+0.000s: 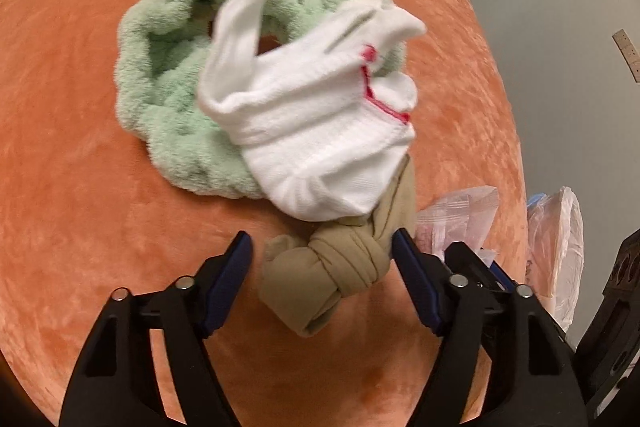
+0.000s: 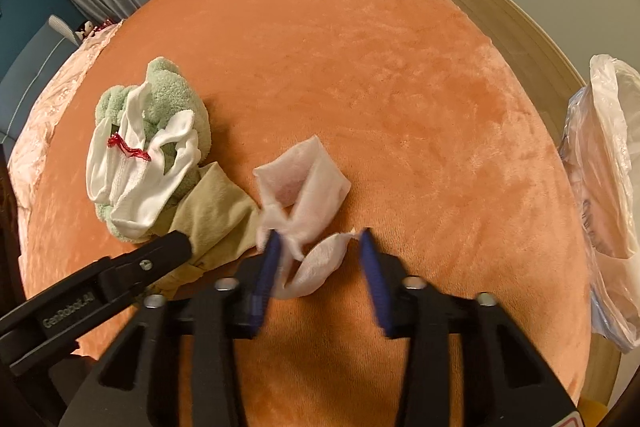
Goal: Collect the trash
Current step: 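Grasp the khaki stocking with the left gripper while the right gripper grasps the pink tissue, then carry the khaki stocking and pink tissue in both grippers over the trash bin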
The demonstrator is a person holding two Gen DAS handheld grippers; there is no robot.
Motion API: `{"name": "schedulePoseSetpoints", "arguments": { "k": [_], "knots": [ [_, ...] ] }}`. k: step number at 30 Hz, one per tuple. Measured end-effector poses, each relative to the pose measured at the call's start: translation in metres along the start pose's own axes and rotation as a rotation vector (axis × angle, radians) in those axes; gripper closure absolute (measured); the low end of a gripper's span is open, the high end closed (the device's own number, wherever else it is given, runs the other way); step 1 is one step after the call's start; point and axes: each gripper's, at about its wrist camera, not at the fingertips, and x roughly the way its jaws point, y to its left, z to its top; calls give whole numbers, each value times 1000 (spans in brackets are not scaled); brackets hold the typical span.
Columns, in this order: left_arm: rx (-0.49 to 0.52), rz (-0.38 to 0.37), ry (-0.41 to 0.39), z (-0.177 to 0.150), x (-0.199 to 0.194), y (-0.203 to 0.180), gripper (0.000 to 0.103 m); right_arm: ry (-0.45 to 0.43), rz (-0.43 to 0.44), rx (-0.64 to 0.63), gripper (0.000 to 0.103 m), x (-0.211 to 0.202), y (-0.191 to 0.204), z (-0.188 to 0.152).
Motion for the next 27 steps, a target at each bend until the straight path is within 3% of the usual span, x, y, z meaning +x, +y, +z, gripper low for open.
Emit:
{"name": "schedulePoseSetpoints", "arguments": {
  "k": [2,4,7,15,27],
  "knots": [
    [18,-10,20,-2,4,-6,49,7,15,9,88,-1,-3,-1],
    [31,-21,35,-6,5,-10,59,8,21,19,90,-3,-6,-3],
    [60,-13,24,-15,1,-19,63,5,28,29,92,-10,-10,-9],
    [90,-3,-16,-34,-27,-39,65,-49,50,42,93,-50,-16,-22],
    [166,-4,-173,-53,-108,-89,66,-198,81,33,93,-134,-27,-27]
  ]
}}
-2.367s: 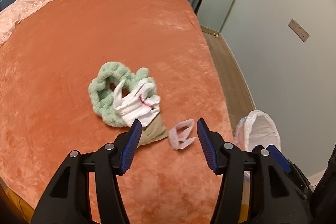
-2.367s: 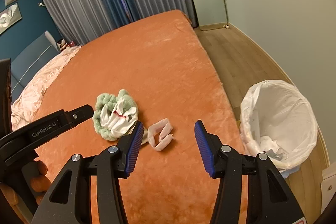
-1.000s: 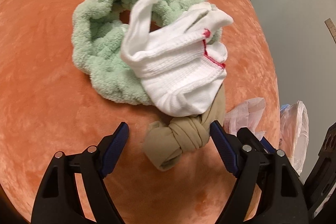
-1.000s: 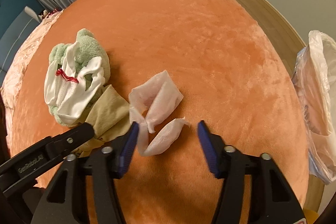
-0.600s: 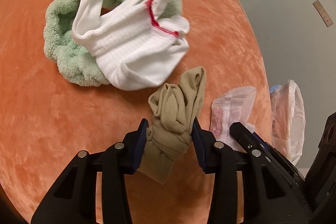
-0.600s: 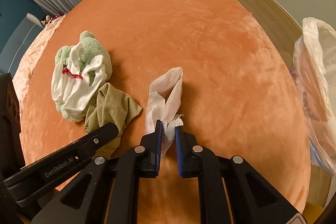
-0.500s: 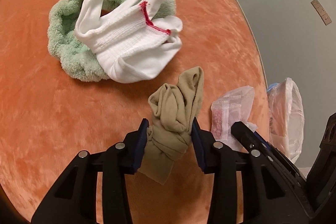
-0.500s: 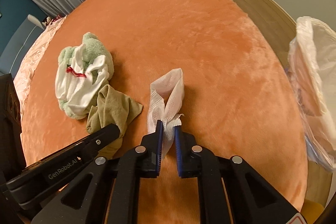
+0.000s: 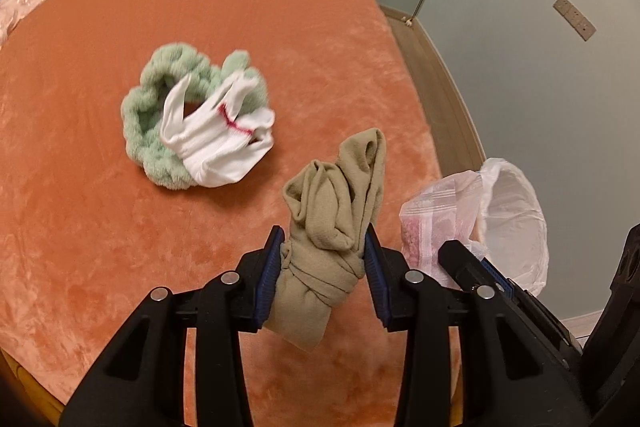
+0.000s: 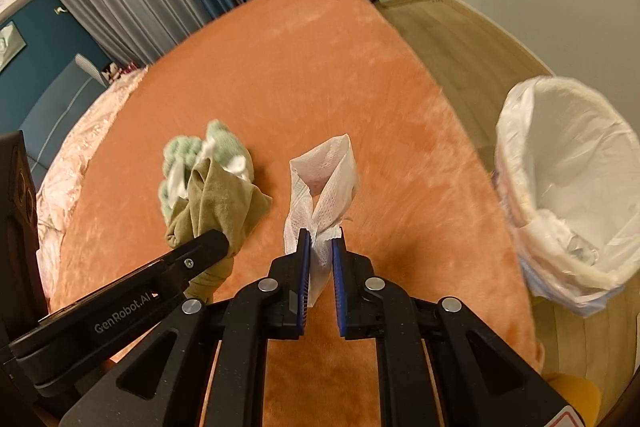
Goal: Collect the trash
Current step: 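Carry the khaki stocking and pink tissue in both grippers over the trash bin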
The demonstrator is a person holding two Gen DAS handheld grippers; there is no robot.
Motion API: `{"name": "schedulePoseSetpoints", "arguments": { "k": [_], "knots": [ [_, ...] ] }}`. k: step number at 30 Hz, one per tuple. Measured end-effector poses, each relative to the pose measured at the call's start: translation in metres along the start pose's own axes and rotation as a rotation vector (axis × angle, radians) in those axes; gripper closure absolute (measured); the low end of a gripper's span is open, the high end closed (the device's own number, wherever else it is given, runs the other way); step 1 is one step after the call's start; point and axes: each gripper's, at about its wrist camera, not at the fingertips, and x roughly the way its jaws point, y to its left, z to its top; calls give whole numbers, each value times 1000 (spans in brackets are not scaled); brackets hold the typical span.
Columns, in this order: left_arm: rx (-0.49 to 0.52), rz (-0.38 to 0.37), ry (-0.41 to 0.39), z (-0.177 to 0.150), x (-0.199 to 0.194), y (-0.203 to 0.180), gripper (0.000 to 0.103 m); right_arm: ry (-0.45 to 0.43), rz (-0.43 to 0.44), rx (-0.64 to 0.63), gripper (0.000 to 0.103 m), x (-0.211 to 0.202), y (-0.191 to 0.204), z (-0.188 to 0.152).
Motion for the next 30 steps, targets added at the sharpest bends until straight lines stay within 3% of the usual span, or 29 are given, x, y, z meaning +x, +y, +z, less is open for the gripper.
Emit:
{"name": "schedulePoseSetpoints", "arguments": {
  "k": [14,30],
  "knots": [
    [111,-59,-148,-4,-72,-76,66,-188,8,-3,93,-96,-22,16],
    [210,-112,-220,-12,-102,-151,66,-282,-38,25,93,-152,-69,21]
  ]
}}
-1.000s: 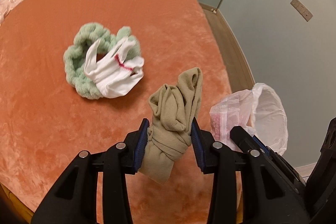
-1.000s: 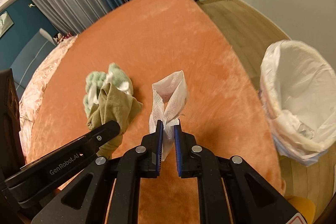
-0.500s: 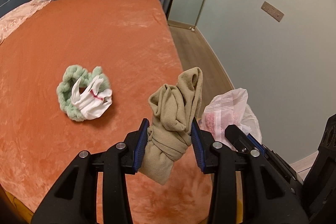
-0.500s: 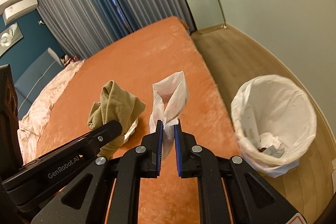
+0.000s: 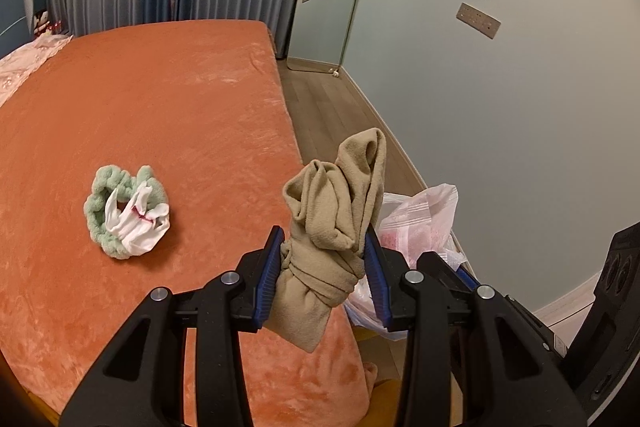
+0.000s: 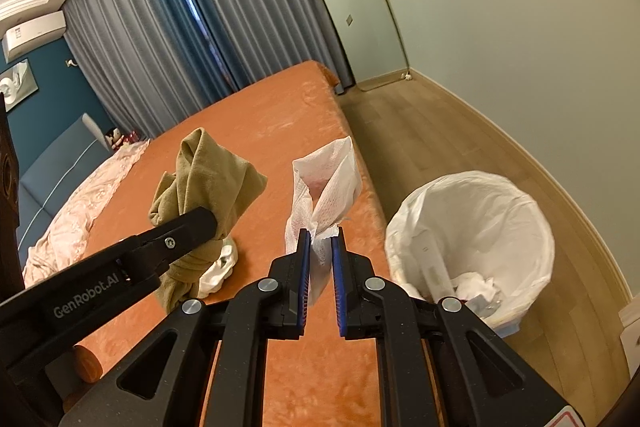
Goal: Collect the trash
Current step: 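Carry the khaki stocking and pink tissue in both grippers over the trash bin, then open both grippers to drop the stocking and tissue into the bin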
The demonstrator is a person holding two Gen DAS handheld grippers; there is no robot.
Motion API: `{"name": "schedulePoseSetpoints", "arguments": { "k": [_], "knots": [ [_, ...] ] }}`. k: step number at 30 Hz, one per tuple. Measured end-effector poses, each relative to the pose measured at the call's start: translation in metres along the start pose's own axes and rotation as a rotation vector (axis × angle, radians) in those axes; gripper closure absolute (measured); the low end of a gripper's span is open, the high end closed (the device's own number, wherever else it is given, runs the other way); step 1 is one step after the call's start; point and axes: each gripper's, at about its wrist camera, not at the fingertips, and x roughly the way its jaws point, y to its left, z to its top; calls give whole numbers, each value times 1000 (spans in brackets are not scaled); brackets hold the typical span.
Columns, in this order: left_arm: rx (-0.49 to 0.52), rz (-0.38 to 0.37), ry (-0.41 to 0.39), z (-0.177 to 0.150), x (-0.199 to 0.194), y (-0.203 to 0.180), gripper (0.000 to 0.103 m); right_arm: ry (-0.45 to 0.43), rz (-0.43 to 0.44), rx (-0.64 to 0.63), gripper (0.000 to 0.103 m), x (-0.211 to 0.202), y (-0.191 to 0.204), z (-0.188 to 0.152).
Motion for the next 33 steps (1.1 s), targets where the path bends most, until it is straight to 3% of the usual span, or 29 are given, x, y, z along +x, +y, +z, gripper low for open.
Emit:
{"name": "schedulePoseSetpoints", "arguments": {
  "k": [13,33],
  "knots": [
    [67,-42,30,2,25,-52,66,-16,-47,61,93,-9,-46,7],
    [104,-117,117,8,86,-101,61,-4,-118,148,93,8,-115,15]
  ]
}}
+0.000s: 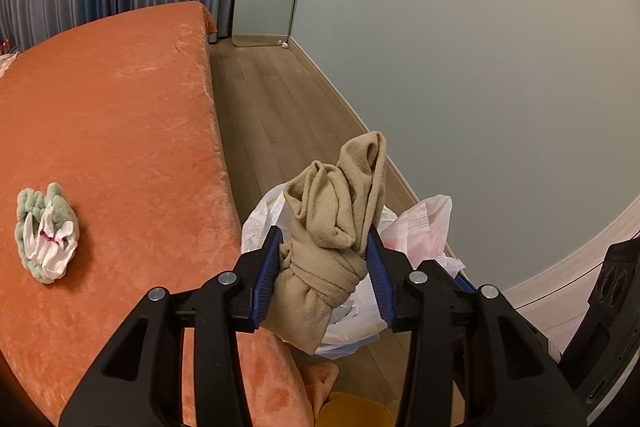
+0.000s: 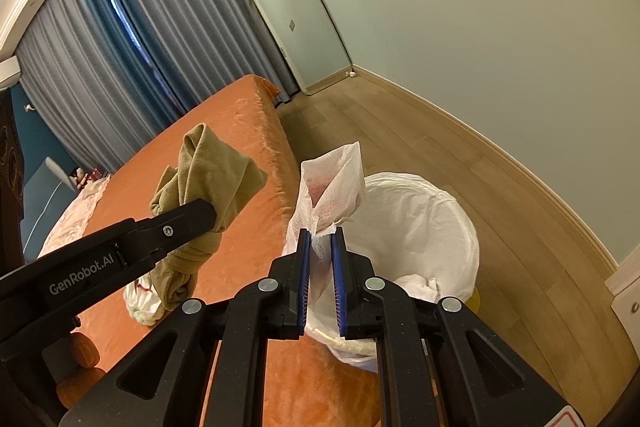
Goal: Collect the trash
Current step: 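Open both grippers to drop the stocking and tissue into the bin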
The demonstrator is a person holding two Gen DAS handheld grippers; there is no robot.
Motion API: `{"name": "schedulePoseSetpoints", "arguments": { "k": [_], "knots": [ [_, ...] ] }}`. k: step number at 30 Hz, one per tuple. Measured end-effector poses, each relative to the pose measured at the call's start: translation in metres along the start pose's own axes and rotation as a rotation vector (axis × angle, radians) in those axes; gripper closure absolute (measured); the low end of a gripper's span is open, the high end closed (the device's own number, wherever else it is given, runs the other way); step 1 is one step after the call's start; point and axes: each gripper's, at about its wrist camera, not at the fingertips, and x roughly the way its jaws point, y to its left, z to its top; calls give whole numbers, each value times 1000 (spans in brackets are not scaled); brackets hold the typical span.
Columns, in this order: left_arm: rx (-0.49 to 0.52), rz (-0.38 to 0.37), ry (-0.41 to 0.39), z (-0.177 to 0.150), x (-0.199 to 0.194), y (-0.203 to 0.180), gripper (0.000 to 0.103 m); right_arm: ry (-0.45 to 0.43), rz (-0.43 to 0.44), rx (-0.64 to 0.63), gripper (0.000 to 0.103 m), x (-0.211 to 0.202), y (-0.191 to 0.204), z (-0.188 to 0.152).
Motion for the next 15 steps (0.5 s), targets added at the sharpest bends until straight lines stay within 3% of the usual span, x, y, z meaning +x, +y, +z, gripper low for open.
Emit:
{"name": "schedulePoseSetpoints", "arguments": {
  "k": [3,15],
  "knots": [
    [-25,10,-8,4,4,1,49,3,-6,11,93,5,-5,2],
    [-38,35,-23,10,5,7,49,9,-8,17,93,13,-5,7]
  ]
}}
